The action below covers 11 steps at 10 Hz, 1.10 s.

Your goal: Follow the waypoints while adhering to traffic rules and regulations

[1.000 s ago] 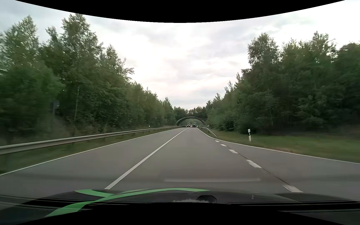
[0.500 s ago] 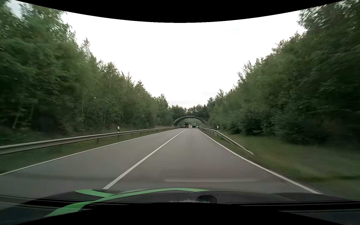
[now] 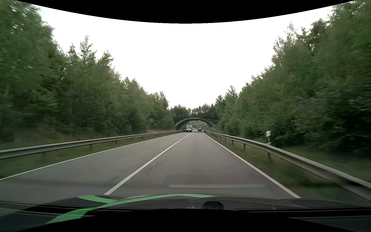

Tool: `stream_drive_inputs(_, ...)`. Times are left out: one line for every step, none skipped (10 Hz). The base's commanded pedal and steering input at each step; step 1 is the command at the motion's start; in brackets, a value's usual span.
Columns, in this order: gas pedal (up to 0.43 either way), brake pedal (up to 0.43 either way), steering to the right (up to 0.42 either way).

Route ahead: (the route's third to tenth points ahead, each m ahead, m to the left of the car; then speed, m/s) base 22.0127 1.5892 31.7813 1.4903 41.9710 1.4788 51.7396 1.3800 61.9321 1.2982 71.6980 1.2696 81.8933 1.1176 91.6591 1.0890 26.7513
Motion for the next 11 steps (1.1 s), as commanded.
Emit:
stream_drive_inputs(0.378,0.0,0.0)
stream_drive_inputs(0.339,0.0,0.0)
stream_drive_inputs(0.339,0.0,0.0)
stream_drive_inputs(0.358,0.0,0.0)
stream_drive_inputs(0.378,0.0,0.0)
stream_drive_inputs(0.398,0.0,0.0)
stream_drive_inputs(0.409,0.0,0.0)
stream_drive_inputs(0.421,0.0,0.0)
stream_drive_inputs(0.429,0.0,0.0)
stream_drive_inputs(0.441,0.0,0.0)
stream_drive_inputs(0.441,0.0,0.0)
